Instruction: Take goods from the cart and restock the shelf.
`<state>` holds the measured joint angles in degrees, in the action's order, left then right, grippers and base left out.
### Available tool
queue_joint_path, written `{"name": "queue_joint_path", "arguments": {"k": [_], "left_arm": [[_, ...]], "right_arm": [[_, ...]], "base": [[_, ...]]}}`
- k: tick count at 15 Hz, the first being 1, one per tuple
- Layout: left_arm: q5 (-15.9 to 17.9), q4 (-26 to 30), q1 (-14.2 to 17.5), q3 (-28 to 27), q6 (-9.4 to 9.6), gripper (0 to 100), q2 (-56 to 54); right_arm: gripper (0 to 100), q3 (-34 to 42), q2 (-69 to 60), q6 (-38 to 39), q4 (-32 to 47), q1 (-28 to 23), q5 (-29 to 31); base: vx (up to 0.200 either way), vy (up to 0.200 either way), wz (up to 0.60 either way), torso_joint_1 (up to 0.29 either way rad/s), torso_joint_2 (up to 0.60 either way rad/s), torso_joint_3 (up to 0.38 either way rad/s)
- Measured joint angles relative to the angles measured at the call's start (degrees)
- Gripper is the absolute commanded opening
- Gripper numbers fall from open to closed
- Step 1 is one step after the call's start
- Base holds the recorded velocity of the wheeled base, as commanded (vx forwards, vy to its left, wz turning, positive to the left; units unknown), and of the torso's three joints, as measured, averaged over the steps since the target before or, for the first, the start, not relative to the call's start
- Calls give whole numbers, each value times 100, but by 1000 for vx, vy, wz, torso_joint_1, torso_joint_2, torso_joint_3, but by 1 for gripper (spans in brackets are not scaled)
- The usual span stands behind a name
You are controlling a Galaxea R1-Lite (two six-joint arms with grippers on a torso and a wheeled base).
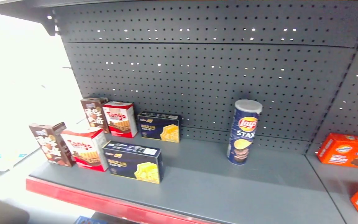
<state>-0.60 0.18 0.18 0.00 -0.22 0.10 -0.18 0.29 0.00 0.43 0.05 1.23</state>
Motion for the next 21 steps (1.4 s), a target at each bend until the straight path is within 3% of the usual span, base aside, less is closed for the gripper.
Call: {"name": "queue_joint_path", "arguments": {"k": [12, 21], "left_arm": [[2, -2, 0, 0, 0, 100, 0], [71, 0, -5, 0, 17, 100, 0]], "right_arm": [[100, 0, 0, 0, 4, 5, 0], [100, 0, 0, 0, 4, 0, 0]], "base": [[0, 0, 600, 2, 3, 2], [0, 0, 0, 0, 0, 0]]}}
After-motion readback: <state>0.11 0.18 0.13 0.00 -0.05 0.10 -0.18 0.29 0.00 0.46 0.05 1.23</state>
